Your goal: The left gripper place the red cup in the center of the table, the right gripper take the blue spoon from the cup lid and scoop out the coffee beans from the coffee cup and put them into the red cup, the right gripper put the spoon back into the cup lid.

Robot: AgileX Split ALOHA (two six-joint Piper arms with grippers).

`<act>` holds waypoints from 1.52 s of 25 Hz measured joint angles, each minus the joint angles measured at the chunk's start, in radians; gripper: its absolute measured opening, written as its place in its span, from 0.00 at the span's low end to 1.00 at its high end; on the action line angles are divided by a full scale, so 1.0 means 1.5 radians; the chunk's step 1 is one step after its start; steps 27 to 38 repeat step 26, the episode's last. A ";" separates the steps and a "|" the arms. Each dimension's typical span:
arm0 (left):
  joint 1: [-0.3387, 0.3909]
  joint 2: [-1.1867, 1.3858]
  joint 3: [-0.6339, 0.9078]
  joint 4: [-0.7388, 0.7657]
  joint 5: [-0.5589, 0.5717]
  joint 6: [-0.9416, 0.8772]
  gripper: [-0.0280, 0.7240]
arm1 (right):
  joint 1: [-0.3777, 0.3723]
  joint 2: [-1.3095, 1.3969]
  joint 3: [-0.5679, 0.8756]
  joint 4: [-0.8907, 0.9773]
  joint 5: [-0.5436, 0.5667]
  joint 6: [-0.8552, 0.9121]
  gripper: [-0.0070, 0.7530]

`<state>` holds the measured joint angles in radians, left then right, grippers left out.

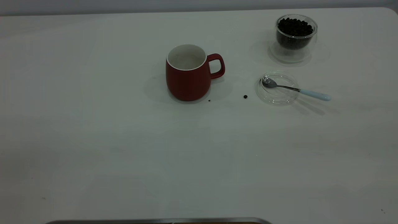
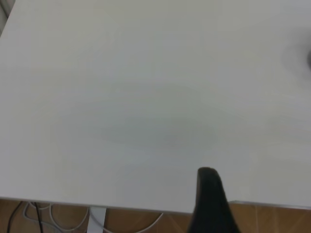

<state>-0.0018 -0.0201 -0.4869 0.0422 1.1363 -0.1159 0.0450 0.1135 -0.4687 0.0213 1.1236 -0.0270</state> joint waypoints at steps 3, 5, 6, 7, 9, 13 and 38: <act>0.000 0.000 0.000 0.000 0.000 0.000 0.78 | 0.009 -0.002 0.000 0.001 0.000 -0.001 0.78; 0.000 0.000 0.000 0.000 0.000 0.000 0.78 | 0.009 -0.015 0.000 0.001 -0.001 -0.001 0.78; 0.000 0.000 0.000 0.000 0.000 0.000 0.78 | 0.009 -0.030 0.000 0.001 -0.001 -0.001 0.78; 0.000 0.000 0.000 0.000 0.000 0.000 0.78 | 0.009 -0.052 0.000 0.001 0.000 -0.001 0.78; 0.000 0.000 0.000 0.000 0.000 0.000 0.78 | 0.009 -0.083 0.000 0.000 0.002 -0.001 0.78; 0.000 0.000 0.000 0.000 -0.001 0.000 0.78 | 0.012 -0.086 0.000 0.002 0.003 -0.001 0.78; 0.000 0.000 0.000 0.000 -0.001 0.001 0.78 | 0.012 -0.086 0.000 0.005 0.003 -0.001 0.78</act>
